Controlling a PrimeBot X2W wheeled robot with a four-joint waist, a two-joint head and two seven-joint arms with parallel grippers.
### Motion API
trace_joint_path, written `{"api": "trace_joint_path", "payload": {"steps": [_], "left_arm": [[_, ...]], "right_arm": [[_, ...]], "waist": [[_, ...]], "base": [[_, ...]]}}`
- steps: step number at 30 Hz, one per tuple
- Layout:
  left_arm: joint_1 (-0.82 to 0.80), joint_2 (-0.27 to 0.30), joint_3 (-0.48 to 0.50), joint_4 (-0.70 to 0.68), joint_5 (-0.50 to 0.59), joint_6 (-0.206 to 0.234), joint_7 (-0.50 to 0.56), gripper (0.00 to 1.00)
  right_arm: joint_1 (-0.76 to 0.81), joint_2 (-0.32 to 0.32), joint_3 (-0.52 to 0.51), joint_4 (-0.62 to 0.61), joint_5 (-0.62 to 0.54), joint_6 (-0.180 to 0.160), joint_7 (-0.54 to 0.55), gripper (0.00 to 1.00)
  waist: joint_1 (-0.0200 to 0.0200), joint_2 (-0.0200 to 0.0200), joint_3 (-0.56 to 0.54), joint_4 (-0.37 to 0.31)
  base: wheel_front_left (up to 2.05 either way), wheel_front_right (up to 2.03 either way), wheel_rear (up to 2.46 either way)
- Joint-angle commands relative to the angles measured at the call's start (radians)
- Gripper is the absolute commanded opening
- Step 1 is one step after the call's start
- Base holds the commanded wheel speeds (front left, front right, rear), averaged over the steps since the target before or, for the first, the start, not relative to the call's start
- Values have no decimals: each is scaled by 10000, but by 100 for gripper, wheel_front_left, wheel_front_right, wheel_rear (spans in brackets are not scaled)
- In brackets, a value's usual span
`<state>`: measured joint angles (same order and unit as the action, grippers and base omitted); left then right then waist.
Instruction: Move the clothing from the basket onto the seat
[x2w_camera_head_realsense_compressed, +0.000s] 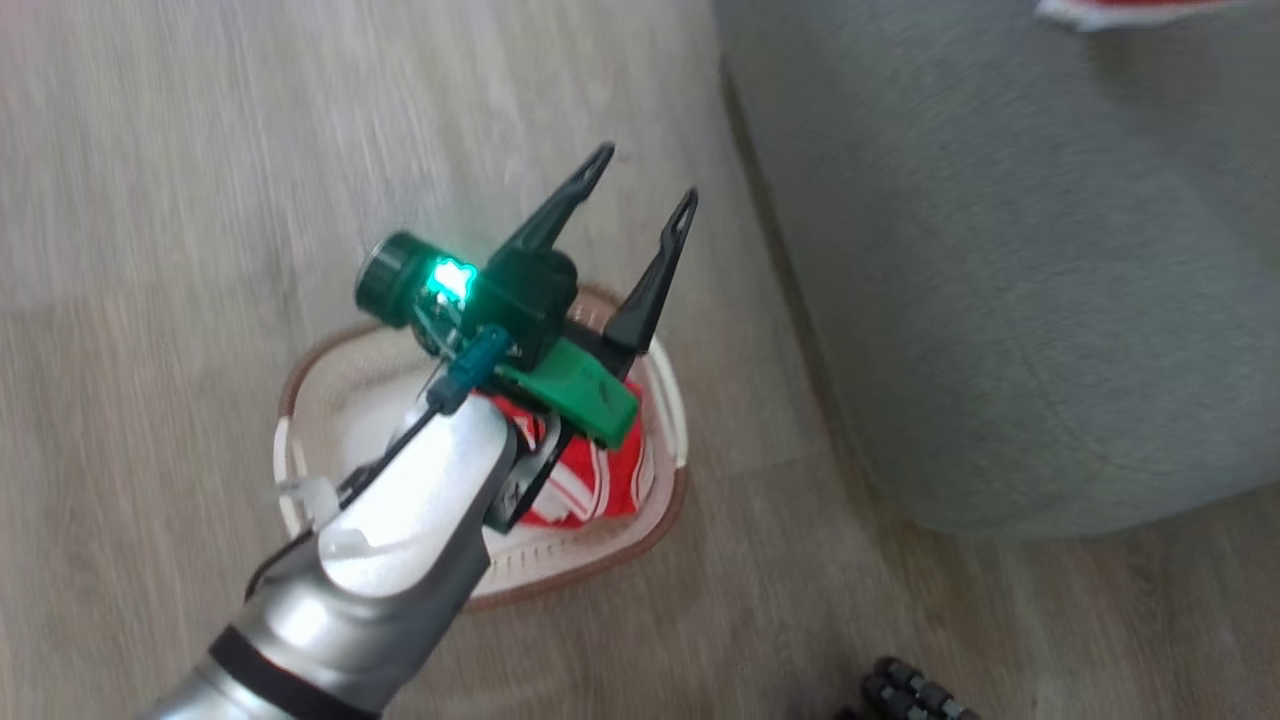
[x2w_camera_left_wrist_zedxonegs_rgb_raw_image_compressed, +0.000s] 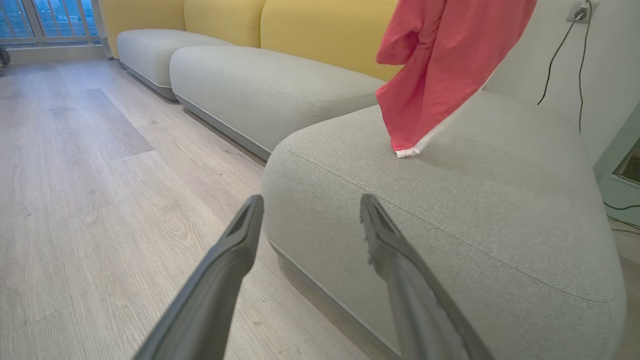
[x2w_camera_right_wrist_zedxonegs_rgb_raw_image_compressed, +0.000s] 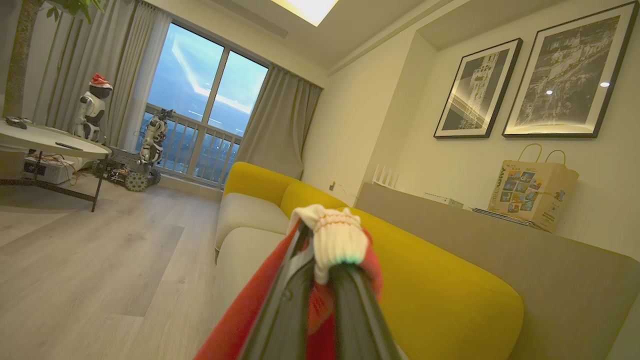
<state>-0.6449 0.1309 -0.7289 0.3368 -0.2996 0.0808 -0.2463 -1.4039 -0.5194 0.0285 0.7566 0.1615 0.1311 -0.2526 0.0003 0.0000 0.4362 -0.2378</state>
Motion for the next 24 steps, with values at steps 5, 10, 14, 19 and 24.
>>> {"api": "trace_joint_path", "payload": {"steps": [5, 10, 14, 19, 24], "left_arm": [[-640, 269, 227, -584, 248, 68, 203, 100], [-855, 457, 136, -779, 430, 111, 441, 100], [-897, 606, 81, -900, 509, 144, 564, 100], [-911, 763, 78, -1000, 532, 213, 692, 100], [-947, 843, 86, -1013, 501, 256, 764, 100]], "right_arm": [[38, -99, -706, -9, -551, -4, -85, 0], [1081, 496, -1786, 339, -858, -4, -88, 0], [1915, 1041, -2564, 843, -1210, -4, -89, 0], [2574, 1513, -3166, 1373, -1630, -4, -90, 0], [2818, 1849, -3115, 1713, -1696, -4, -90, 84]], "waist": [[-3, 0, 1264, 758], [-3, 0, 1857, 821], [-3, 0, 2171, 823], [-3, 0, 2327, 771], [-3, 0, 2309, 662]], "base": [[0, 0, 0], [0, 0, 0], [0, 0, 0], [0, 0, 0], [0, 0, 0]]}}
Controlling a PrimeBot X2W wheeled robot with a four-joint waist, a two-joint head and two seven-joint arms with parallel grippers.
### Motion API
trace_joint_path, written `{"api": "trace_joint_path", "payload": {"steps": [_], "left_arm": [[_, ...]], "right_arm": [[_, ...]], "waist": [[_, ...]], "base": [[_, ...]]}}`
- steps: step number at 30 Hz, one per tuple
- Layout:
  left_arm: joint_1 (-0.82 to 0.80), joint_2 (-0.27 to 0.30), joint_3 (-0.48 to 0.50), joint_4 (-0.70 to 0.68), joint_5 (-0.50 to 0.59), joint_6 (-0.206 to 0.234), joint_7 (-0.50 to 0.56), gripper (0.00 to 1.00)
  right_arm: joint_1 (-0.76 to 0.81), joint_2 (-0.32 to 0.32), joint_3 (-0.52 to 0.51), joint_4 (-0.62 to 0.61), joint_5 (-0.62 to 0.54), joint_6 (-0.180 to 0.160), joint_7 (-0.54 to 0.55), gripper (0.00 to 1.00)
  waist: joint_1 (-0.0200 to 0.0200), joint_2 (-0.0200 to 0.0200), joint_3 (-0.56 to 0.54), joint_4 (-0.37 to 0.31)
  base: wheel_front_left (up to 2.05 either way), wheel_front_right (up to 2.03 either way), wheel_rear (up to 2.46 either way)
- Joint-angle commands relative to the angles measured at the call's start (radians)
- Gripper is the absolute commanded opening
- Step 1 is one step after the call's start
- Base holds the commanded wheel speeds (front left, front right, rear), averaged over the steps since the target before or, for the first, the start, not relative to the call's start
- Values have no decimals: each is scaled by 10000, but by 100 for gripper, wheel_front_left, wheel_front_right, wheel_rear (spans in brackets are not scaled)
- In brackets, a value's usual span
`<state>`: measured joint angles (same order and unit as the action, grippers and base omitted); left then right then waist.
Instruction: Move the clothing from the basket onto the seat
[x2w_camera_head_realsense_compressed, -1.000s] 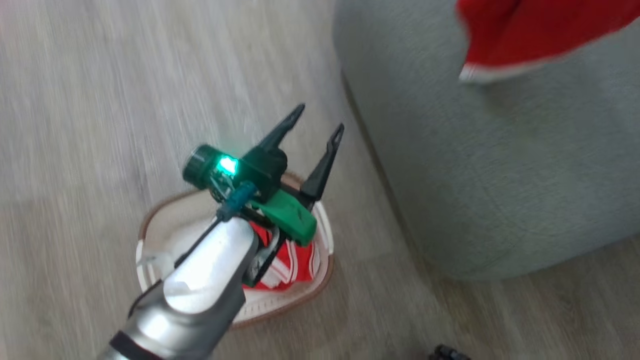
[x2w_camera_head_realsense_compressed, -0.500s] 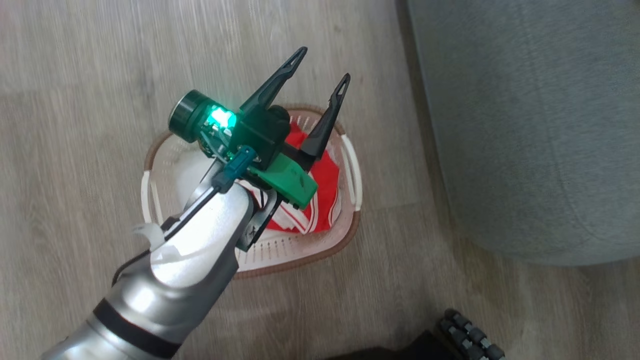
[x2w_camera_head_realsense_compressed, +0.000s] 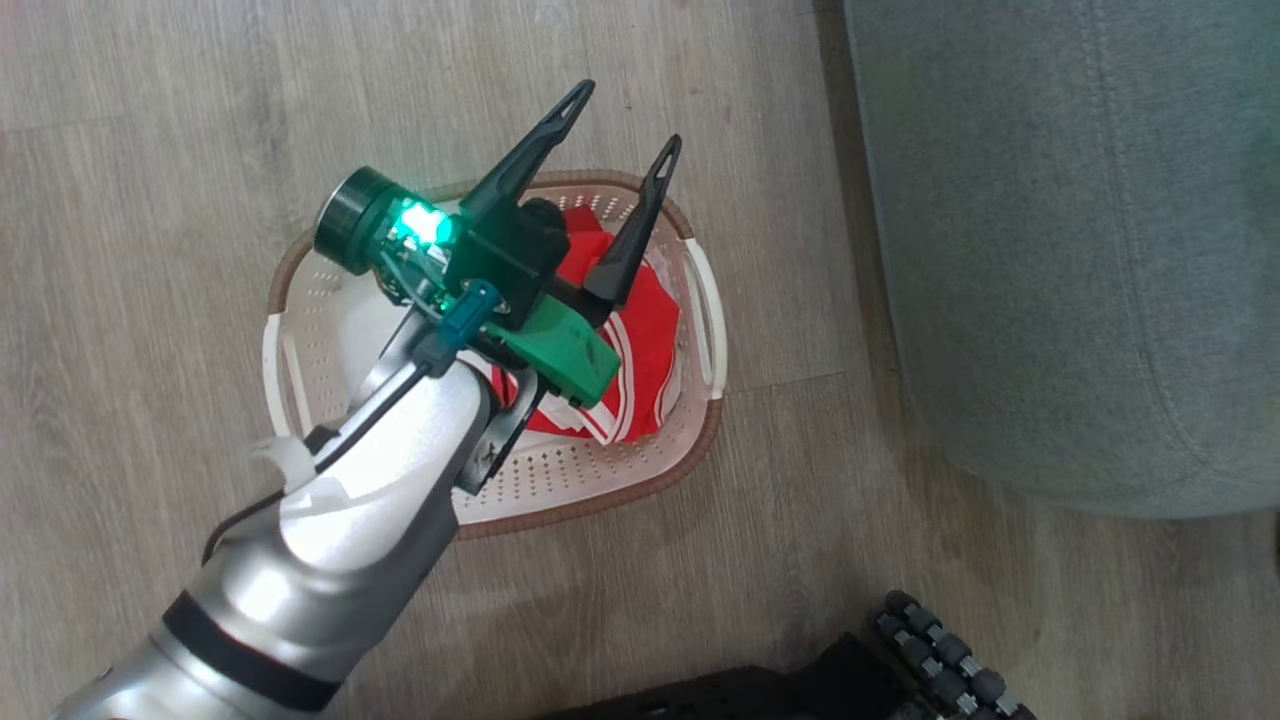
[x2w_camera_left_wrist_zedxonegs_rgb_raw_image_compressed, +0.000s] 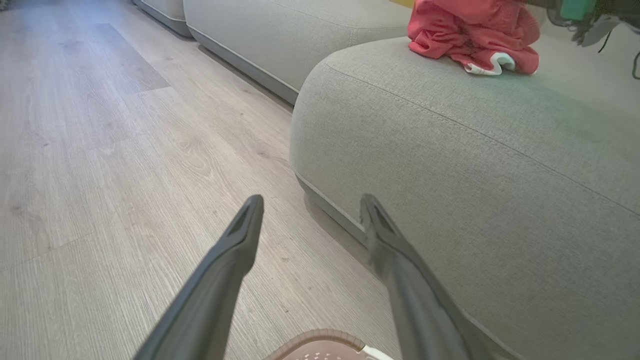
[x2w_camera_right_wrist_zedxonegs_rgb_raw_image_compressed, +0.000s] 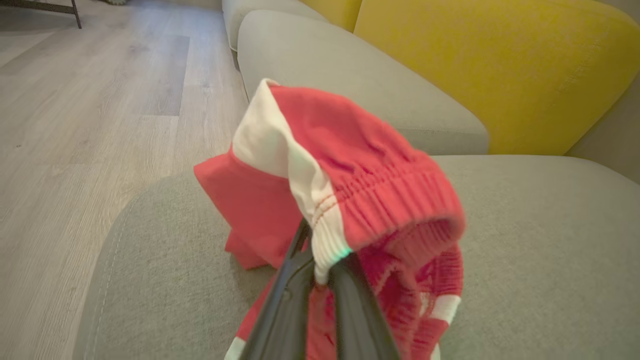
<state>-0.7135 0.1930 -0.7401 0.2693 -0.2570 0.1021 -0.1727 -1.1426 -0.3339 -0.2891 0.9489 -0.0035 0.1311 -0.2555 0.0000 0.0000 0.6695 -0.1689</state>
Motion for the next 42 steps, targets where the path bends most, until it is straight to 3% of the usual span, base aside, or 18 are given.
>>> {"api": "trace_joint_path", "payload": {"steps": [1, 19, 35, 42], "left_arm": [[-258, 232, 205, -324, 58, 52, 23, 100], [391, 421, 556, 179, -550, 261, -476, 100], [2030, -50, 1114, 728, -1410, 339, -879, 100], [3217, 15, 1924, 496, -1529, 523, -888, 100]], "right_arm": [[230, 55, 136, -194, 4, -4, -62, 100], [2586, 263, 2151, -1711, 1799, -4, -62, 100], [3672, -281, 3322, -2479, 2282, -4, -62, 100], [4353, -197, 3941, -2684, 2521, -4, -62, 100]], "waist": [[0, 0, -44, -51], [0, 0, -1396, -322], [0, 0, -4608, 341], [0, 0, -5947, 729]], "base": [[0, 0, 0], [0, 0, 0], [0, 0, 0], [0, 0, 0]]}}
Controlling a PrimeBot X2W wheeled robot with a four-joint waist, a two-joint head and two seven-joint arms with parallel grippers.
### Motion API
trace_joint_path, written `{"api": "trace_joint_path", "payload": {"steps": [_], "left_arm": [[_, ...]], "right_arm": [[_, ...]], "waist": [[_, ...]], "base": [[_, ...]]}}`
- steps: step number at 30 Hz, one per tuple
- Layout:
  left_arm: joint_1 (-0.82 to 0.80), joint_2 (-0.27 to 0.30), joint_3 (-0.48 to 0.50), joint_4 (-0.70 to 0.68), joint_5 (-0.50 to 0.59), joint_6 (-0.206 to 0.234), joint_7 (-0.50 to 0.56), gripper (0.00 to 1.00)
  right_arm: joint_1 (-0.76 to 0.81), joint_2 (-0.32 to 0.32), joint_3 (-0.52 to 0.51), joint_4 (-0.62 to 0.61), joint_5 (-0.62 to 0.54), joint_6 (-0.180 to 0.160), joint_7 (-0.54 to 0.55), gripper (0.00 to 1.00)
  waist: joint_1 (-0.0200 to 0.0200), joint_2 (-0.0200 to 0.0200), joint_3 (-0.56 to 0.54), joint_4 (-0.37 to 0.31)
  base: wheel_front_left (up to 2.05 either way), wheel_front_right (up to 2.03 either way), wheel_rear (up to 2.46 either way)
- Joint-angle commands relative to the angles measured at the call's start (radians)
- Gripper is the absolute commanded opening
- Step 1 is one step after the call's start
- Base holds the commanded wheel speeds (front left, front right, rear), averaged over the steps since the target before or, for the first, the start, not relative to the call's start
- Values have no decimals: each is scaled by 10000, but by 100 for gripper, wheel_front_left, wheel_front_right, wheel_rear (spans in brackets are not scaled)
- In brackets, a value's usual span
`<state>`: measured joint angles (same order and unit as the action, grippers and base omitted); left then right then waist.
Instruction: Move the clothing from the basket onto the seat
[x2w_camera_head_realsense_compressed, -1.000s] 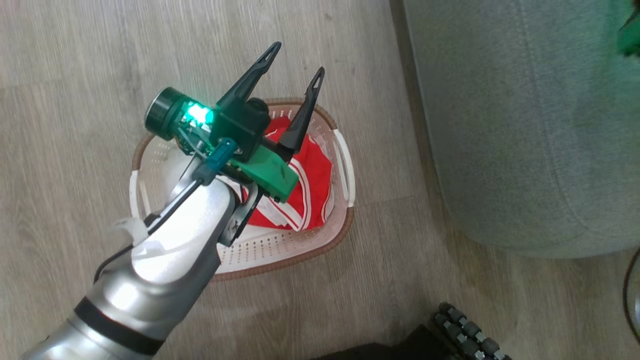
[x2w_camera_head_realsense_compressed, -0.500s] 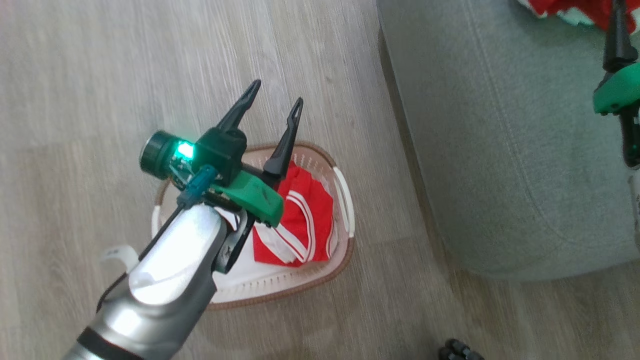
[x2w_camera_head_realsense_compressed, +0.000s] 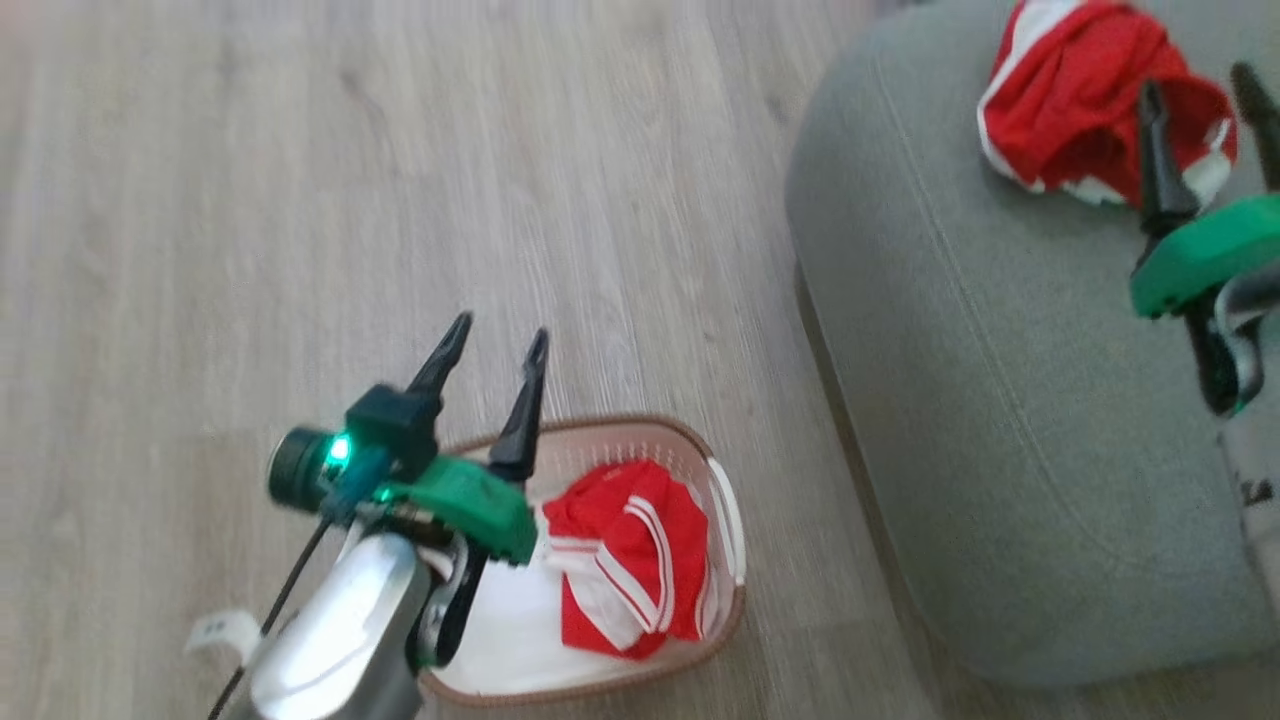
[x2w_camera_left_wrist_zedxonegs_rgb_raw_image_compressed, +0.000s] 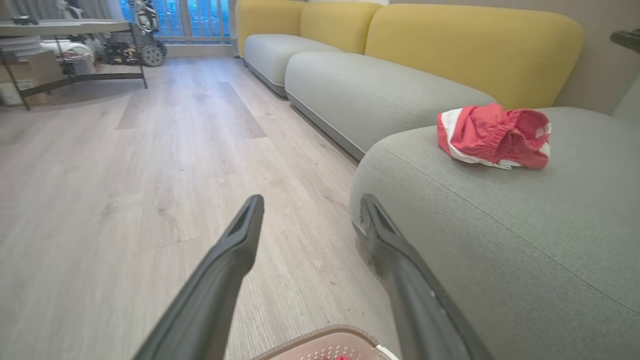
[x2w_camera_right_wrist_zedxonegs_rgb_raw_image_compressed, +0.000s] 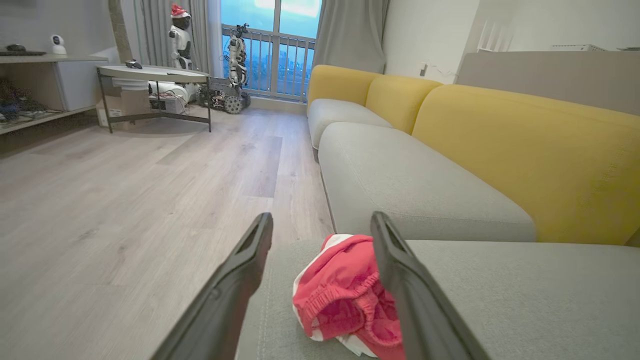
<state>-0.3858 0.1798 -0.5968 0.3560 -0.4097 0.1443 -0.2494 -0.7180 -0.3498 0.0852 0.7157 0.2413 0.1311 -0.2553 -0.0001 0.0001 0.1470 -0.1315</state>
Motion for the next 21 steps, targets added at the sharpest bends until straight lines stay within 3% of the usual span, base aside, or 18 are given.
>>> {"api": "trace_joint_path", "payload": {"steps": [1, 12, 21], "left_arm": [[121, 176, 638, -439, 4, 138, -121, 100], [2010, 200, 2039, -1236, 299, 536, -123, 100], [3289, 223, 2881, -1657, 486, 605, -123, 100]], "right_arm": [[247, 18, 297, -362, 121, -4, -64, 100], [2056, 1208, 461, -1317, 301, -4, -64, 100], [3725, 2332, 18, -2611, -493, -4, -64, 100]], "waist": [[1, -1, -861, 397], [1, -1, -1696, 821], [1, -1, -1911, 1013]], "base": [[0, 0, 0], [0, 0, 0], [0, 0, 0]]}}
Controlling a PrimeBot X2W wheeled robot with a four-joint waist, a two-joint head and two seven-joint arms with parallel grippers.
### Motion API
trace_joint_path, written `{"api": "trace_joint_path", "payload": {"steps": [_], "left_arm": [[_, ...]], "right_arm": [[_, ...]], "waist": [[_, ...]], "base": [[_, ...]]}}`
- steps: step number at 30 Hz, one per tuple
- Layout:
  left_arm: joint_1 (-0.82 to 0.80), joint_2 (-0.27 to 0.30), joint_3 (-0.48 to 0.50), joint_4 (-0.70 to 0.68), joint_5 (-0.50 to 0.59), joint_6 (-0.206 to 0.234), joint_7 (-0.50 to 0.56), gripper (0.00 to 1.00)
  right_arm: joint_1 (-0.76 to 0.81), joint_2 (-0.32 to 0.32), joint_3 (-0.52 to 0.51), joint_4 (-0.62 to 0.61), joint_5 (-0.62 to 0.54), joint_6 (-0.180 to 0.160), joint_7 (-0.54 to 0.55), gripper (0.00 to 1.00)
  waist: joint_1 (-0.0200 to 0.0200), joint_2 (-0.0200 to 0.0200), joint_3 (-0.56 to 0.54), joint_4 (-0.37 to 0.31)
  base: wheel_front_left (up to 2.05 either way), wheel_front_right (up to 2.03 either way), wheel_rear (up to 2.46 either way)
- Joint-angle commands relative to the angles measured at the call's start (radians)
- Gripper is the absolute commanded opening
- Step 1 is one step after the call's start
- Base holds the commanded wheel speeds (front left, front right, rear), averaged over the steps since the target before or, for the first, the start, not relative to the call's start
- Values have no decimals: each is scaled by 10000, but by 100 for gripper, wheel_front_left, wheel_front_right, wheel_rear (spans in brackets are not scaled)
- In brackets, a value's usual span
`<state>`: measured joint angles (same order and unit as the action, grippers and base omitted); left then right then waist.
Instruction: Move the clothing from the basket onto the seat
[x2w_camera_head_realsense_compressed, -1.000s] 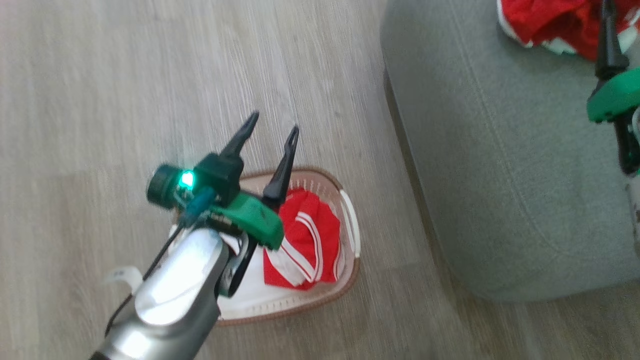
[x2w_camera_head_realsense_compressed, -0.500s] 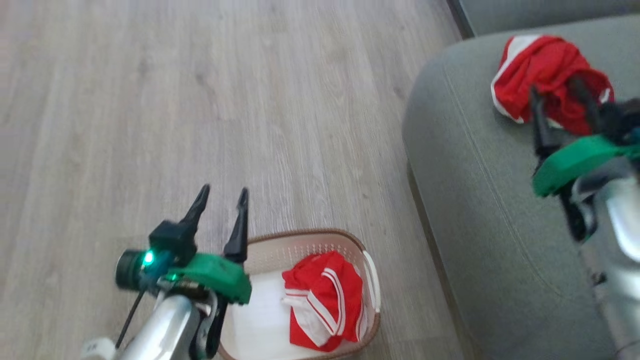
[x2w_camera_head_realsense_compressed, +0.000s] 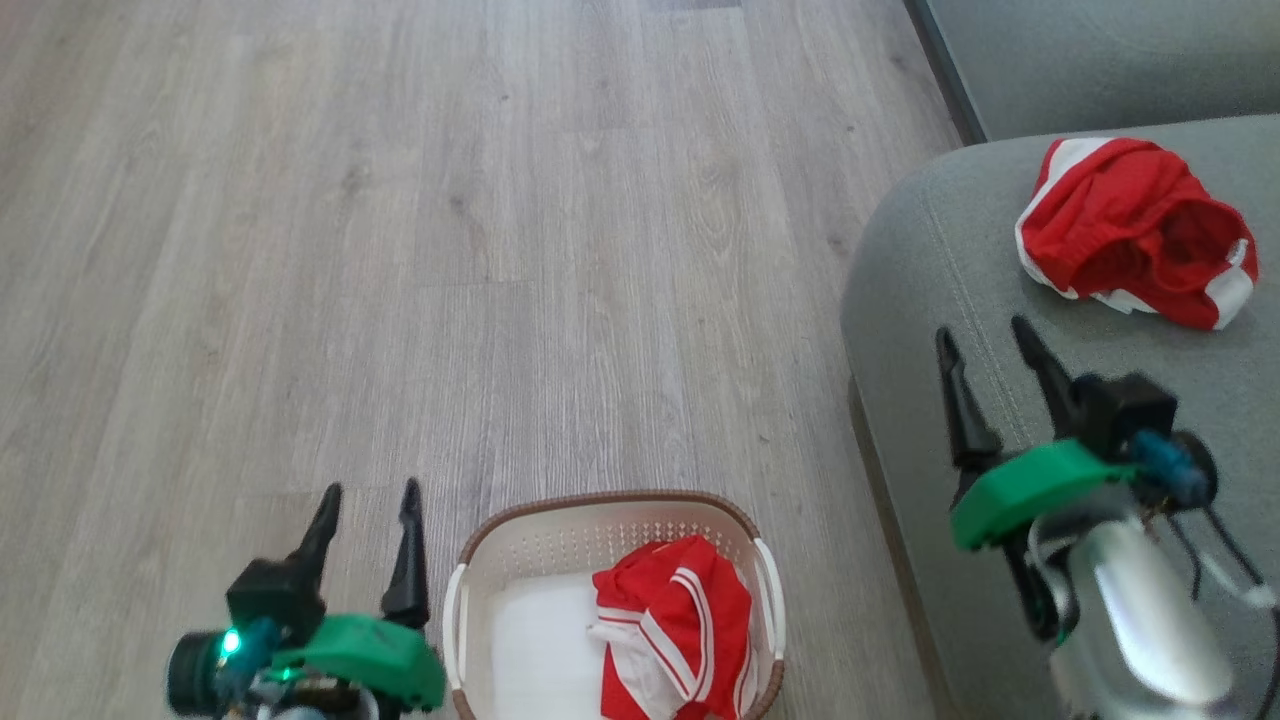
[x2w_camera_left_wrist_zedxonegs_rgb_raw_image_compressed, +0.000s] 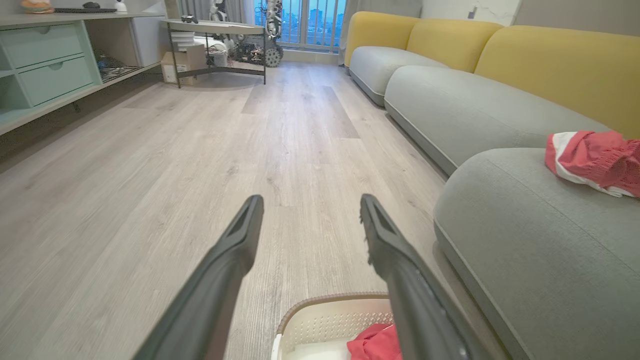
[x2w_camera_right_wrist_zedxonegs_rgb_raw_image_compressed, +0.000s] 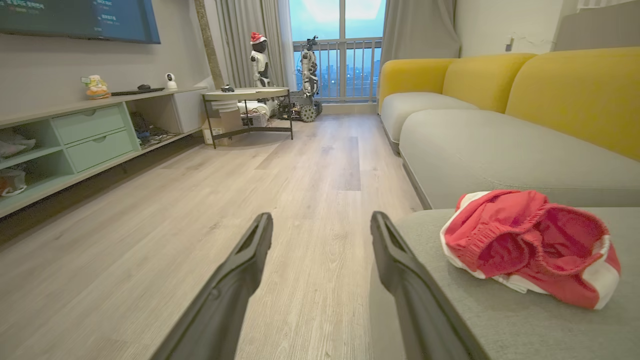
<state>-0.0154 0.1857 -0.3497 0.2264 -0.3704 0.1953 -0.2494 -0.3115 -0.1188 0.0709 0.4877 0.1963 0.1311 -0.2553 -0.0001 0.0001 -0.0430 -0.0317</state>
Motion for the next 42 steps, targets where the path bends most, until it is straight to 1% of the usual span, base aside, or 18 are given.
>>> {"api": "trace_joint_path", "payload": {"steps": [1, 6, 12, 18, 24, 42], "left_arm": [[-282, 139, 508, -413, 116, 106, -123, 100], [335, 16, 908, -625, 289, 91, -123, 100], [844, -103, 1325, -801, 493, -55, -124, 100], [1124, -343, 1629, -749, 595, -194, -124, 100], [1205, -503, 1913, -633, 717, -335, -124, 100], [1165, -819, 2367, -442, 1158, -754, -124, 100]], "right_arm": [[-126, 132, 141, -516, -161, -4, -64, 100], [865, 547, -10, -1371, -575, -4, -65, 100], [1565, 672, -15, -1882, -825, -4, -65, 100], [1965, 682, 25, -2232, -455, -4, -65, 100], [2302, 684, -116, -2303, -160, -4, -65, 100], [2284, 685, -82, -2140, -252, -4, -65, 100]], "waist": [[1, -1, -38, 41], [1, -1, -138, 147], [1, -1, -240, 296], [1, -1, -305, 400], [1, -1, -333, 441], [1, -1, -247, 357]], "base": [[0, 0, 0], [0, 0, 0], [0, 0, 0], [0, 0, 0], [0, 0, 0], [0, 0, 0]]}}
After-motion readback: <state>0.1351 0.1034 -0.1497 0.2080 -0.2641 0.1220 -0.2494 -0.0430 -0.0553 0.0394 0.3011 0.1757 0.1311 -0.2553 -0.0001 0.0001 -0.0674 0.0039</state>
